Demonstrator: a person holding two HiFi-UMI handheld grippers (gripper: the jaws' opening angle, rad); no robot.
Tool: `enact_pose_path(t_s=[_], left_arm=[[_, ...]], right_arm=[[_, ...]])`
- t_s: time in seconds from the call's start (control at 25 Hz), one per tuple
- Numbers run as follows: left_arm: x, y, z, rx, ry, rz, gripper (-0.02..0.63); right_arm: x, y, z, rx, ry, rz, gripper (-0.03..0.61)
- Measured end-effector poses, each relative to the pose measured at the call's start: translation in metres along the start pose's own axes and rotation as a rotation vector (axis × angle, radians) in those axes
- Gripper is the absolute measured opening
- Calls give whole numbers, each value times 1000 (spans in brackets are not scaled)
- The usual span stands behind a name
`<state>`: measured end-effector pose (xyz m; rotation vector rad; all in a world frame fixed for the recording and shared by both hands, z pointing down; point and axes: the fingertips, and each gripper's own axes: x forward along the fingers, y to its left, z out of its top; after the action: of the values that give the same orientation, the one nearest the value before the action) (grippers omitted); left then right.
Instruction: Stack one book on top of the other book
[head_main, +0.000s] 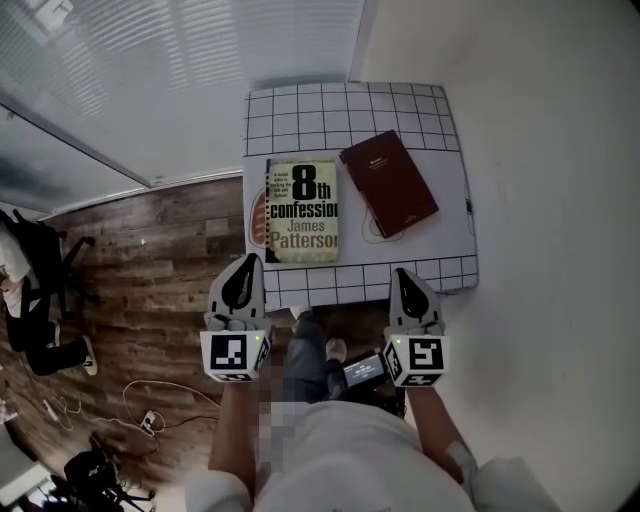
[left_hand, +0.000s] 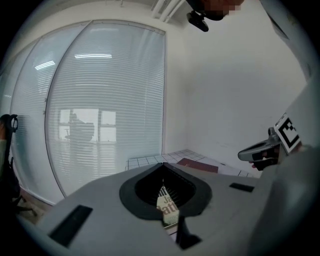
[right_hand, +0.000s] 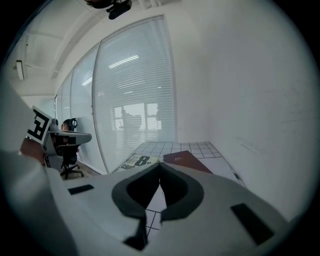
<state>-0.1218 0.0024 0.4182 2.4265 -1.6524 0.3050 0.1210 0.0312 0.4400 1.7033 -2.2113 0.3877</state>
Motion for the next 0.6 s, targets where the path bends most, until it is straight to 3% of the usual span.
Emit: enact_pose_path(t_s=[0.44, 0.6], left_arm=[[43, 29, -55, -58, 117, -9, 9], [56, 35, -75, -91, 151, -21, 9]], right_arm=[[65, 24, -16, -41, 61, 61, 8], [85, 29, -31, -5, 116, 73, 8]])
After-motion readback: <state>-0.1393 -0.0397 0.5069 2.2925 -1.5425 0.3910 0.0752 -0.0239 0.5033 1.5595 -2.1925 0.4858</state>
